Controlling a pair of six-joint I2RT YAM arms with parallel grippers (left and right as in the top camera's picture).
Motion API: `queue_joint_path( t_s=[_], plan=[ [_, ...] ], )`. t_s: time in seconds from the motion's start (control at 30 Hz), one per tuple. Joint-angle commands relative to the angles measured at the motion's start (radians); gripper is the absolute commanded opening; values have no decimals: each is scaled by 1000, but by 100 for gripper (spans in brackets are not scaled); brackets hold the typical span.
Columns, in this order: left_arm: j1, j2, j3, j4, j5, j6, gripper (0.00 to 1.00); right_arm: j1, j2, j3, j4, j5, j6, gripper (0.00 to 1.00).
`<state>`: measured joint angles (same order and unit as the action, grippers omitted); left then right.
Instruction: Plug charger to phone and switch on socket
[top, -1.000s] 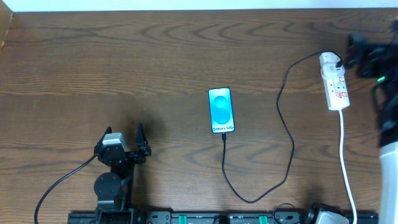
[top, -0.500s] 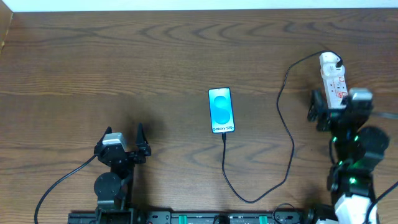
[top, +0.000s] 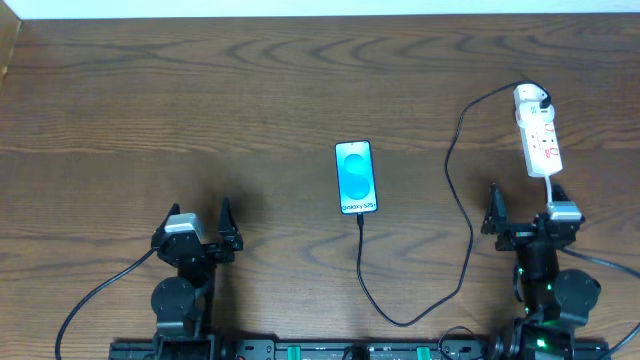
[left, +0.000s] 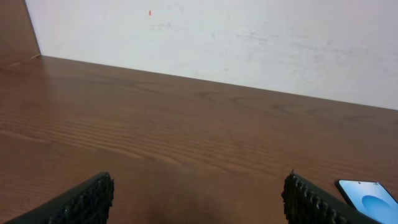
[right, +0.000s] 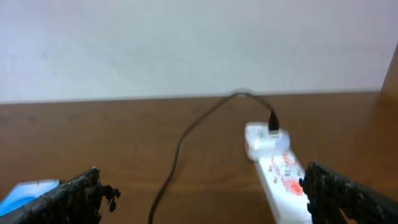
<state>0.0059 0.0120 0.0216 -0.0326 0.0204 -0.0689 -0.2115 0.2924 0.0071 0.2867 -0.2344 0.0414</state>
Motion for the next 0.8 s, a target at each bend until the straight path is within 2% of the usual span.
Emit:
queue_joint_path(
  t_s=[0.0,0.4,0.77],
  plan=[
    [6,-7,-18,-40,-17,20,87,3,-66,-2,-25,38,10,99],
    [6,-7,-18,-40,-17,20,87,4,-286,-2,-319,84,10,99],
    [6,-7,-18,-40,-17,20,87,90,-287,-2,-361,254,3,99]
  ],
)
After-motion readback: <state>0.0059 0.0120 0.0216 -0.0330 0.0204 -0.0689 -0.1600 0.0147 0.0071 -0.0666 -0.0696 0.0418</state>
